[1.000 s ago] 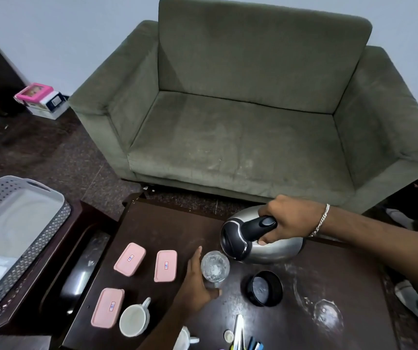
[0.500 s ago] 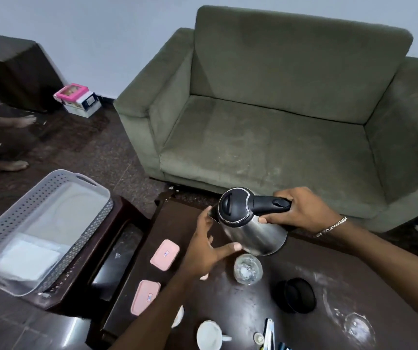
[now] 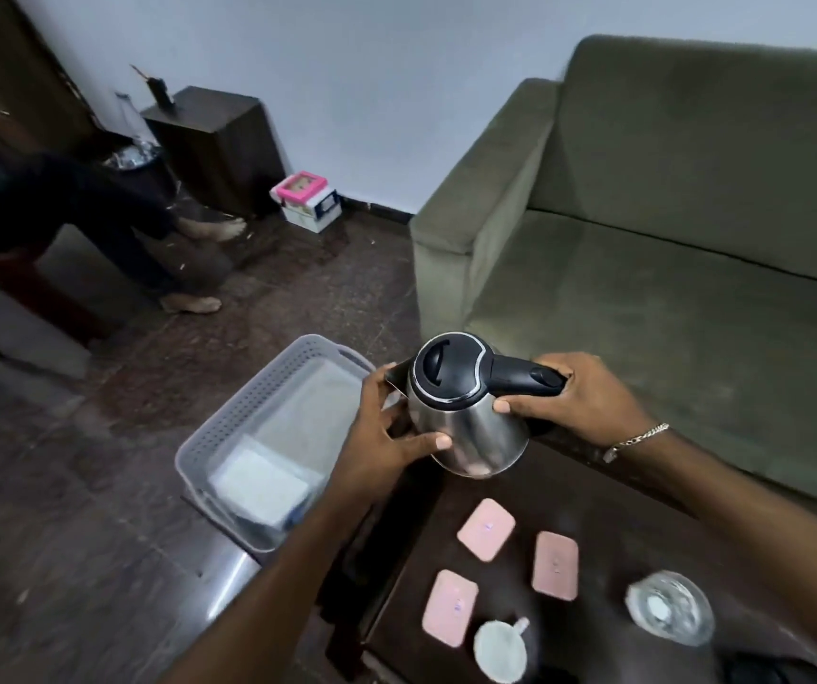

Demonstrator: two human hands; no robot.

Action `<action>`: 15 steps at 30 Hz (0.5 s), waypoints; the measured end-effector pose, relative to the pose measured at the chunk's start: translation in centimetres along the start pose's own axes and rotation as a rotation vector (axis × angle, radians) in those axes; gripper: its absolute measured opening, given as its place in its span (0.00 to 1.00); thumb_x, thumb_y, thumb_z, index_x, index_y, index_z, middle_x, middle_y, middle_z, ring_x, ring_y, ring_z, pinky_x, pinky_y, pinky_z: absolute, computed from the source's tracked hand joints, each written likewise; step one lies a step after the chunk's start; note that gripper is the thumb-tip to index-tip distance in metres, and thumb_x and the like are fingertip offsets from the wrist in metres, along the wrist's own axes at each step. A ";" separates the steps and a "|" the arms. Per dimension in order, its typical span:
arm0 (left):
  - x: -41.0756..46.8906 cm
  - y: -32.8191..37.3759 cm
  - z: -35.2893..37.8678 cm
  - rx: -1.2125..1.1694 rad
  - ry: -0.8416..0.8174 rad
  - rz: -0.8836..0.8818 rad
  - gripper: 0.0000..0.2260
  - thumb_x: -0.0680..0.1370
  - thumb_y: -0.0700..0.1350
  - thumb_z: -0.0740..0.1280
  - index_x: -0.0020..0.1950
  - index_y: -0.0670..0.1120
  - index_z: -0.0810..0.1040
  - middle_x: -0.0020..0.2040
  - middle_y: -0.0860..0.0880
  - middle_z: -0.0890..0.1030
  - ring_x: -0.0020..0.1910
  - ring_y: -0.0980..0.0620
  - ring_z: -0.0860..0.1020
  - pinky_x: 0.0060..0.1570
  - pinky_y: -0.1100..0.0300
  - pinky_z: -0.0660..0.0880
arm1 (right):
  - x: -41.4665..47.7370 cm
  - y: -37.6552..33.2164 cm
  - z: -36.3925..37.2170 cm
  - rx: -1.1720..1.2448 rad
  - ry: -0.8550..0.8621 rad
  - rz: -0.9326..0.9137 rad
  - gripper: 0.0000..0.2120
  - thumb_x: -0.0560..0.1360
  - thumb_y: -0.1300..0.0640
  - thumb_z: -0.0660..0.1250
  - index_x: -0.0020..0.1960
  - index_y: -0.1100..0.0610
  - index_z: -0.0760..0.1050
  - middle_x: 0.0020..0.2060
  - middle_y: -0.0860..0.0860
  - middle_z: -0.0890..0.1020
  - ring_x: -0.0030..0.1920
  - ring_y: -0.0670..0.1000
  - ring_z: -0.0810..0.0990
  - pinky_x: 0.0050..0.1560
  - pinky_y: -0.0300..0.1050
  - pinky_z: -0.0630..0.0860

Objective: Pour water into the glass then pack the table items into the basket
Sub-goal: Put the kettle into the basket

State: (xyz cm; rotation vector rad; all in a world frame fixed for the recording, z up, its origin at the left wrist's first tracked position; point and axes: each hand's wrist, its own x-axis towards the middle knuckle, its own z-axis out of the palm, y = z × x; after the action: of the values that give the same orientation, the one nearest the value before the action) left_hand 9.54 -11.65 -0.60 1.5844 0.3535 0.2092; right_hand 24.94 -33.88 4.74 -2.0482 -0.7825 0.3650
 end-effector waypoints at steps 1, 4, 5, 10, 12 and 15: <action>0.4 0.3 -1.9 0.010 0.018 -0.001 0.41 0.67 0.30 0.81 0.74 0.49 0.67 0.68 0.61 0.79 0.70 0.55 0.78 0.59 0.65 0.78 | 1.4 -0.8 1.3 0.008 -0.009 -0.016 0.24 0.64 0.42 0.82 0.30 0.51 0.70 0.25 0.42 0.67 0.28 0.40 0.64 0.27 0.36 0.59; 1.8 1.0 -7.1 0.033 0.074 0.004 0.41 0.65 0.35 0.83 0.73 0.50 0.69 0.70 0.57 0.76 0.69 0.57 0.77 0.58 0.67 0.77 | 5.1 -3.0 4.7 0.011 -0.032 -0.051 0.27 0.64 0.39 0.81 0.33 0.58 0.71 0.26 0.43 0.69 0.29 0.41 0.66 0.29 0.39 0.60; 2.4 1.0 -8.7 0.033 0.085 0.006 0.41 0.65 0.34 0.83 0.73 0.50 0.69 0.71 0.56 0.76 0.68 0.59 0.77 0.57 0.68 0.77 | 6.4 -3.6 5.8 0.016 -0.040 -0.063 0.27 0.64 0.39 0.81 0.34 0.58 0.71 0.27 0.43 0.69 0.29 0.41 0.66 0.29 0.39 0.61; 5.2 -0.7 -15.1 0.061 0.109 -0.010 0.44 0.65 0.34 0.82 0.75 0.49 0.65 0.68 0.64 0.76 0.65 0.70 0.76 0.55 0.72 0.77 | 11.6 -4.3 11.6 0.116 -0.141 -0.063 0.24 0.68 0.40 0.80 0.40 0.59 0.76 0.31 0.47 0.73 0.33 0.44 0.71 0.35 0.46 0.66; 6.0 -2.1 -16.8 0.062 0.123 -0.025 0.45 0.64 0.36 0.82 0.76 0.49 0.64 0.71 0.60 0.74 0.67 0.67 0.76 0.57 0.67 0.79 | 13.0 -3.7 13.8 0.121 -0.154 -0.042 0.23 0.68 0.39 0.79 0.41 0.58 0.76 0.31 0.47 0.73 0.33 0.45 0.70 0.36 0.47 0.66; 7.0 -4.5 -18.5 0.073 0.136 -0.045 0.46 0.64 0.36 0.82 0.76 0.51 0.64 0.73 0.58 0.73 0.70 0.62 0.75 0.59 0.64 0.79 | 14.2 -2.5 16.4 0.078 -0.149 -0.008 0.21 0.68 0.37 0.78 0.42 0.53 0.77 0.30 0.44 0.74 0.32 0.42 0.70 0.35 0.45 0.66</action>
State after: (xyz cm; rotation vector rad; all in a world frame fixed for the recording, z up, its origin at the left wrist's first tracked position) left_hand 9.27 8.17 -4.78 1.6371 0.5065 0.2726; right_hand 26.11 -13.10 -1.94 -1.9605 -0.8529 0.5407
